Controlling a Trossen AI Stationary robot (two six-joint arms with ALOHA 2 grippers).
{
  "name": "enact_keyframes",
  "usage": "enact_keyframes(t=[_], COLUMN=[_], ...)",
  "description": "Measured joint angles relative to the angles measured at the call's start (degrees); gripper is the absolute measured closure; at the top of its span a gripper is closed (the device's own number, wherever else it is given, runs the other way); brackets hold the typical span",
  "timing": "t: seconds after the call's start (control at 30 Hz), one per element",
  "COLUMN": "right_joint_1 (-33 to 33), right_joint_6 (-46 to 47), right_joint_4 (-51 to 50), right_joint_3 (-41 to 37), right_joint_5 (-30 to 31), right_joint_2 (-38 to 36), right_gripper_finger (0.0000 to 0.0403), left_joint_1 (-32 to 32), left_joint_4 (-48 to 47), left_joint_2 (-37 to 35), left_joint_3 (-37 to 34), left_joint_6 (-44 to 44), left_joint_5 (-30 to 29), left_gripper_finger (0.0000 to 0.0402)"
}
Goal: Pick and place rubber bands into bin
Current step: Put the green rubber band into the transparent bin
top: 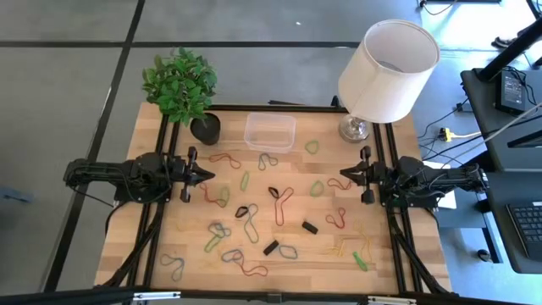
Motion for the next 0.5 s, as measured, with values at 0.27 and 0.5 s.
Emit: enact_keyframes(t=[0.27,0.5], right_joint_1=[-0.01,0.16], right_joint_6=[-0.1,-0.66], right_joint_4=[2.36,0.57], right_joint_3=[0.02,8.35], right_joint_5=[4.08,4.82], right_joint_2=[0.03,4.89], right_gripper_finger=[0.0374,0.0396], left_joint_1=[-0.02,0.0], left_joint_4=[0.0,0.0], left_joint_2=[0.0,0.0], left_joint_3=[-0.01,0.0], left_joint_6=[0.0,0.0], left_joint_5=[-0.01,-0.02], left_gripper_finger=[0.0395,0.0393])
